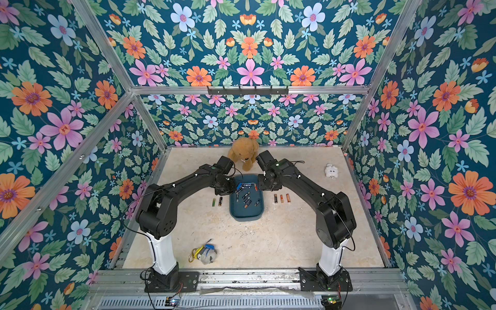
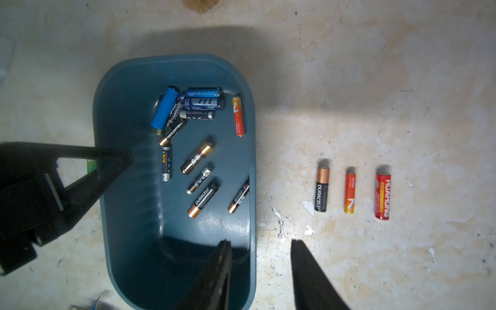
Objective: Take the batteries out of the storage box
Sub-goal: Adjust the storage box at the center of the board, then pick up the battery from the storage box.
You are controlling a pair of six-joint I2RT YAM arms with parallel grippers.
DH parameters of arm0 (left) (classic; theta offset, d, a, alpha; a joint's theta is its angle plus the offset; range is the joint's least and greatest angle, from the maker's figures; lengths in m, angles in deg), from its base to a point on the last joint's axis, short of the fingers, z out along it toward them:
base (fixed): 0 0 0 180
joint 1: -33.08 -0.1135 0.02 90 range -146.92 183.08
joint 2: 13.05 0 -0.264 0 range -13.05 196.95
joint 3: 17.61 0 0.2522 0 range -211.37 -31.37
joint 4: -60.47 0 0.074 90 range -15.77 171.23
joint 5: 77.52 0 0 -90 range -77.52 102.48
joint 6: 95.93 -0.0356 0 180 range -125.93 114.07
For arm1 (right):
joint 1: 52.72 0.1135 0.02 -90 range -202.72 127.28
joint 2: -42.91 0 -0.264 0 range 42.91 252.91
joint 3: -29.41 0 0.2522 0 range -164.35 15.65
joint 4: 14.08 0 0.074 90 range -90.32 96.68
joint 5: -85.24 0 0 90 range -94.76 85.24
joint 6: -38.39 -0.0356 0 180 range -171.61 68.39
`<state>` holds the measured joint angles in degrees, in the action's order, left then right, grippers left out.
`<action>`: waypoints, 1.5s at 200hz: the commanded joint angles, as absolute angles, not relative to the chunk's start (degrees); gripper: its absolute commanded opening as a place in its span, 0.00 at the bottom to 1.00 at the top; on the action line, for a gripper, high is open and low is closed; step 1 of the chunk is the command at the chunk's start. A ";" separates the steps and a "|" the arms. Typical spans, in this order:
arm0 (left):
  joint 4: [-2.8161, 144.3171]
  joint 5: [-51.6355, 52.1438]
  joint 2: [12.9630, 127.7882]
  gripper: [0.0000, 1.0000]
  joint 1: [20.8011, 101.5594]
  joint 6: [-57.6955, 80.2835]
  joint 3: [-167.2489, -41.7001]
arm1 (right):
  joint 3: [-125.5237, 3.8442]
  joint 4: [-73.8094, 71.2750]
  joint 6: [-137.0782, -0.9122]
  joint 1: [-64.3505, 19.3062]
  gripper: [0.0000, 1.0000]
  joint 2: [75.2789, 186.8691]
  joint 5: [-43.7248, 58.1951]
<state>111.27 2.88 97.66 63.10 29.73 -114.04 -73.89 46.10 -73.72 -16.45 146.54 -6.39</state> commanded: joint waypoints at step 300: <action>117.69 -6.72 85.18 0.68 53.03 20.68 -114.25 | -87.41 52.33 -92.64 -7.50 0.47 165.96 -12.32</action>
